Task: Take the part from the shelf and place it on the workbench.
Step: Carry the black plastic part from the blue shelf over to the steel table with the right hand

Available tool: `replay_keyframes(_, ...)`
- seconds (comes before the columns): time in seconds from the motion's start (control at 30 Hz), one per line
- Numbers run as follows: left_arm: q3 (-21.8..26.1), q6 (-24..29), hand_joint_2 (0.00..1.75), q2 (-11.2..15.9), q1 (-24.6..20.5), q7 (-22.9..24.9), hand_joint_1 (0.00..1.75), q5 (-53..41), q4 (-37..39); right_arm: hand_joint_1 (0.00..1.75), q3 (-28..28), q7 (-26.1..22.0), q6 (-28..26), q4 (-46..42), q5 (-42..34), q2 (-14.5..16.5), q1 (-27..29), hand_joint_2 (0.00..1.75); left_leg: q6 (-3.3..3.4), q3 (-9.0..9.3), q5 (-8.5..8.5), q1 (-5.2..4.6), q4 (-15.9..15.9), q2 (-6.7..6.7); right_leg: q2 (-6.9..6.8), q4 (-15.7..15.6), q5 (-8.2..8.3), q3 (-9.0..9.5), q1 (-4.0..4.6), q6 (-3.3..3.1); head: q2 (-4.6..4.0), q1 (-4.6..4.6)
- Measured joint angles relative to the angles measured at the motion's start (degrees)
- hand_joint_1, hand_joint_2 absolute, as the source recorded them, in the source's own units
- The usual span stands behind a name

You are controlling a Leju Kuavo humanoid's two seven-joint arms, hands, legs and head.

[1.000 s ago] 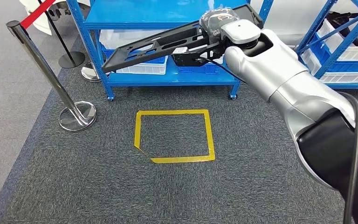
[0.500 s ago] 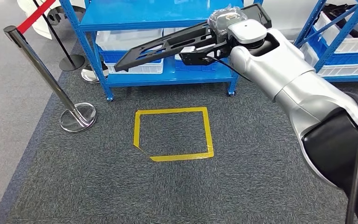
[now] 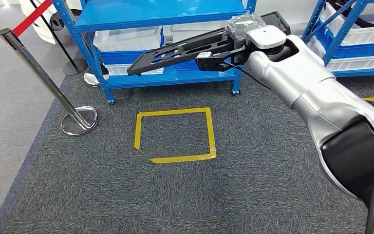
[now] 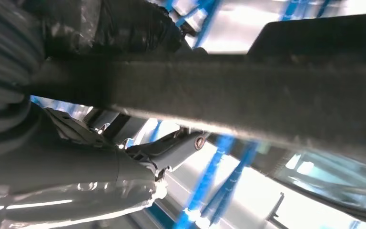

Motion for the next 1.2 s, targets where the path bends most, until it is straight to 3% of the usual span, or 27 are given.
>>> replay_keyframes(0.07,0.15,0.0,1.75,0.13,0.1,-0.03,0.0,0.01,0.01,1.75,0.0,0.04,0.09,-0.02,0.16,0.17,-0.04,1.75,0.78,-1.84,-4.78,-0.33,4.69,0.09,0.18,-0.16,1.32,-1.45,0.64,-1.01,0.0,-0.03)
replay_keyframes(0.13,0.22,-0.07,1.75,0.15,0.08,-0.18,0.0,0.02,0.01,1.75,0.0,0.04,0.16,0.01,0.28,0.23,0.05,1.75,2.04,-3.79,-10.88,-1.52,13.03,0.1,0.31,-0.84,2.78,-2.32,1.6,-1.48,-0.01,-0.03)
replay_keyframes(0.17,0.23,-0.14,1.75,0.14,0.0,-0.33,0.0,0.01,0.01,1.75,0.0,0.04,0.21,0.04,0.31,0.21,0.12,1.75,2.79,-4.18,-12.54,-2.32,16.37,0.08,0.34,-1.22,3.37,-2.65,2.22,-1.72,-0.01,-0.03)
replay_keyframes(0.2,0.23,-0.28,1.75,0.13,-0.09,-0.57,0.0,0.0,0.0,1.75,0.0,0.03,0.26,0.08,0.31,0.2,0.19,1.75,3.8,-3.78,-13.05,-3.19,18.07,0.05,0.34,-1.61,3.94,-3.0,2.93,-2.05,-0.01,-0.03)
replay_keyframes(0.23,0.24,-0.47,1.75,0.1,-0.17,-0.88,0.0,-0.01,-0.01,1.75,0.0,-0.01,0.3,0.11,0.32,0.19,0.21,1.75,5.23,-2.38,-12.59,-4.17,17.71,-0.01,0.36,-2.06,4.55,-3.36,3.8,-2.48,-0.01,-0.02)
replay_keyframes(0.27,0.25,-0.67,1.75,0.09,-0.25,-1.17,0.0,-0.01,-0.01,1.75,0.0,-0.09,0.33,0.13,0.34,0.18,0.2,1.75,7.08,-0.06,-11.58,-5.33,15.44,-0.1,0.4,-2.57,5.19,-3.66,4.69,-2.99,0.0,-0.02)
replay_keyframes(0.33,0.33,-0.86,1.75,0.36,-0.28,-1.37,0.0,0.06,-0.08,1.75,0.0,-0.25,0.35,0.14,0.39,0.13,0.12,1.75,11.84,6.31,-10.7,-7.67,7.51,-0.51,0.48,-3.64,6.61,-3.91,5.85,-3.7,0.0,0.13)
replay_keyframes(0.37,0.39,-0.79,1.75,0.52,-0.32,-1.31,0.0,0.11,-0.14,1.75,0.0,-0.3,0.35,0.15,0.42,0.04,0.06,1.75,13.35,8.75,-10.84,-8.54,4.0,-0.71,0.47,-4.13,7.24,-3.93,5.94,-3.76,0.0,0.21)
replay_keyframes(0.4,0.46,-0.68,1.75,0.63,-0.36,-1.22,0.0,0.14,-0.2,1.75,0.0,-0.3,0.35,0.15,0.45,-0.03,0.0,1.75,14.28,10.29,-11.11,-9.03,1.36,-0.91,0.42,-4.57,7.81,-3.88,5.73,-3.53,-0.01,0.29)
replay_keyframes(0.43,0.53,-0.59,1.75,0.57,-0.41,-1.17,0.0,0.14,-0.22,1.75,0.0,-0.3,0.35,0.16,0.47,-0.11,-0.06,1.75,14.27,10.86,-10.96,-9.09,-0.27,-0.92,0.36,-5.15,8.39,-3.79,5.55,-3.22,-0.01,0.29)
replay_keyframes(0.5,0.64,-0.49,1.75,0.5,-0.35,-1.16,0.0,0.07,-0.25,1.75,-0.01,-0.3,0.36,0.15,0.49,-0.19,-0.1,1.75,13.91,11.43,-9.11,-9.04,-3.1,-0.81,0.34,-6.4,9.5,-3.65,5.27,-2.7,-0.01,0.19)
replay_keyframes(0.53,0.68,-0.48,1.75,0.45,-0.29,-1.17,0.0,0.04,-0.25,1.75,-0.01,-0.3,0.37,0.16,0.49,-0.22,-0.19,1.75,13.6,11.78,-7.93,-8.81,-4.59,-0.62,0.29,-6.26,9.07,-3.86,5.3,-2.57,-0.01,0.19)
replay_keyframes(0.6,0.72,-0.44,1.75,0.3,-0.2,-1.18,0.0,0.03,-0.25,1.75,-0.01,-0.31,0.39,0.16,0.49,-0.28,-0.5,1.75,12.45,11.82,-5.91,-8.18,-6.38,-0.14,0.02,-2.22,5.53,-5.39,5.02,-2.02,0.0,0.26)
replay_keyframes(0.67,0.74,-0.4,1.75,0.21,-0.19,-1.19,0.0,0.02,-0.25,1.75,-0.01,-0.31,0.41,0.17,0.48,-0.3,-0.6,1.75,11.43,10.79,-4.98,-7.62,-6.31,0.16,-0.29,4.82,1.06,-7.38,4.23,-0.89,0.0,0.28)
replay_keyframes(0.7,0.75,-0.43,1.75,0.11,-0.19,-1.19,0.0,0.01,-0.25,1.75,0.0,-0.32,0.43,0.18,0.48,-0.31,-0.53,1.75,10.92,10.17,-4.78,-7.3,-5.92,0.23,-0.46,7.0,-0.04,-7.54,3.81,-0.24,0.0,0.28)
replay_keyframes(0.73,0.75,-0.45,1.75,0.0,-0.19,-1.19,0.0,-0.01,-0.25,1.75,0.0,-0.33,0.45,0.19,0.47,-0.32,-0.44,1.75,10.44,9.51,-4.71,-6.97,-5.38,0.28,-0.64,7.17,-0.17,-6.68,3.39,0.38,0.0,0.28)
replay_keyframes(0.77,0.75,-0.5,1.75,-0.09,-0.2,-1.19,0.0,-0.02,-0.25,1.75,0.0,-0.37,0.5,0.2,0.45,-0.32,-0.41,1.75,9.95,8.84,-4.75,-6.6,-4.63,0.31,-0.83,5.26,0.5,-4.79,2.99,0.96,0.0,0.28)
replay_keyframes(0.83,0.75,-0.6,1.75,-0.23,-0.2,-1.27,0.0,-0.04,-0.25,1.75,0.0,-0.44,0.68,0.19,0.38,-0.36,-0.58,1.75,8.72,7.29,-5.29,-6.1,-2.47,0.28,-0.96,-1.32,1.94,0.04,2.47,1.58,0.0,0.3)
replay_keyframes(0.9,0.76,-0.67,1.75,-0.37,-0.19,-1.47,0.0,-0.1,-0.24,1.75,-0.01,-0.47,0.92,0.09,0.38,-0.33,-0.83,1.75,7.65,6.01,-5.85,-5.96,-0.42,0.22,-0.68,-4.61,2.15,2.11,2.52,0.7,0.0,0.24)
replay_keyframes(0.97,0.78,-0.68,1.75,-0.51,-0.19,-1.65,0.0,-0.22,-0.23,1.75,-0.01,-0.56,1.24,0.01,0.52,-0.32,-0.94,1.75,6.89,5.56,-5.84,-5.84,0.2,0.13,-0.57,-4.48,2.12,1.84,2.79,-0.65,0.0,0.19)
replay_keyframes(1.03,0.8,-0.66,1.75,-0.58,-0.13,-1.69,0.0,-0.37,-0.23,1.75,-0.01,-0.63,1.42,-0.08,0.62,-0.36,-1.13,1.75,6.12,5.11,-6.5,-5.63,0.96,-0.03,-0.82,-4.84,2.54,1.89,2.63,-1.55,0.0,0.2)
replay_keyframes(1.1,0.84,-0.57,1.75,-0.62,-0.03,-1.62,0.0,-0.46,-0.23,1.75,0.0,-0.56,1.4,-0.23,0.64,-0.36,-1.45,1.75,5.32,3.35,-9.47,-5.34,5.29,-0.16,-0.98,-5.24,2.98,1.85,2.3,-2.16,0.0,0.16)
replay_keyframes(1.17,0.97,-0.49,1.75,-0.64,0.01,-1.52,0.0,-0.53,-0.23,1.75,0.0,-0.49,1.55,-0.31,0.64,-0.36,-1.67,1.75,4.61,0.55,-13.04,-4.89,12.41,-0.17,-0.98,-5.3,3.15,1.68,2.22,-2.27,0.0,0.14)
replay_keyframes(1.2,1.05,-0.47,1.75,-0.64,0.03,-1.48,0.0,-0.56,-0.23,1.75,0.0,-0.46,1.65,-0.32,0.64,-0.35,-1.7,1.75,4.36,-0.4,-13.88,-4.65,14.97,-0.17,-0.98,-5.3,3.2,1.64,2.19,-2.23,-0.01,0.14)
